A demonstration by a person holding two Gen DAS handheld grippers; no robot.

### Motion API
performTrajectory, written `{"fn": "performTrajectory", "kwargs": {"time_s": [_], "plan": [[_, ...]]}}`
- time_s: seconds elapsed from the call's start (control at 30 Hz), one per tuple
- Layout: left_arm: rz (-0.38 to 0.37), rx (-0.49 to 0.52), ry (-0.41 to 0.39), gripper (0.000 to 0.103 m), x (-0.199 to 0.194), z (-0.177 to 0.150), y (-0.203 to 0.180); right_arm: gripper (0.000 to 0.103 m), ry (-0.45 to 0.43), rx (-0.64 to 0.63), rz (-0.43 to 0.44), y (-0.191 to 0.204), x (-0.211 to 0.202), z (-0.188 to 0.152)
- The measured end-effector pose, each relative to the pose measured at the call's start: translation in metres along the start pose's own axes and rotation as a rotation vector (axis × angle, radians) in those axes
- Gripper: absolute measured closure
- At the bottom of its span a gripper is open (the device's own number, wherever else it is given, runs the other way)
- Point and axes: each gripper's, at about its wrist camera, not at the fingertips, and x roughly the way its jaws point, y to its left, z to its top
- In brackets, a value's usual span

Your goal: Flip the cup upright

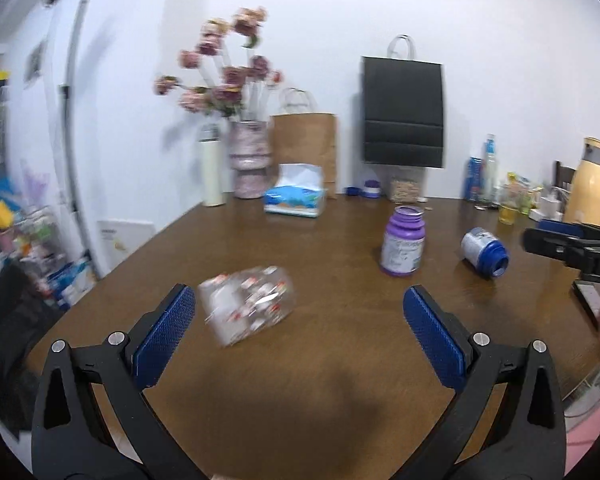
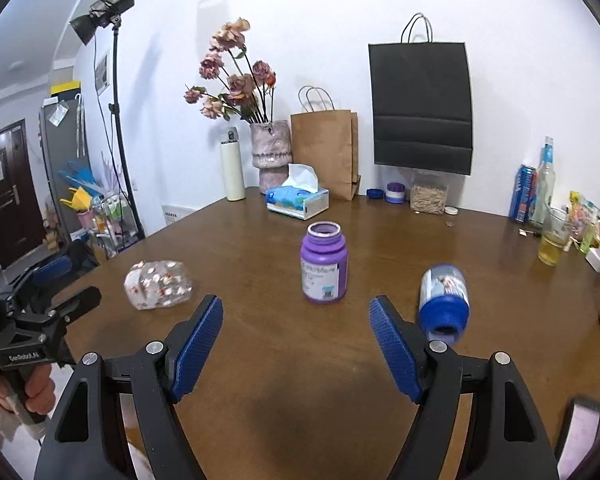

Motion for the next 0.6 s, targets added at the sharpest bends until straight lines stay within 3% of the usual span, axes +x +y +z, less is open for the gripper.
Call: {"fn": "performTrajectory", "kwargs": {"time_s": [0.17, 0.33, 0.6], "plan": [[0.101, -0.041, -0.045, 0.0, -0.052, -0.035, -0.003, 0.022, -0.026, 0.003, -0.017, 0.012, -0.036, -0.03], [0.097, 0.048, -0.113, 0.0, -0.095, -0.056, -0.018, 0.022, -0.024, -0.04, -0.065, 0.035, -0.07, -0.065], [0.099, 0.017, -0.151, 0.0, -0.108, -0.053, -0.02, 0.022, -0.127, -0.091, -0.035, 0.07, -0.102, -0.086]]}}
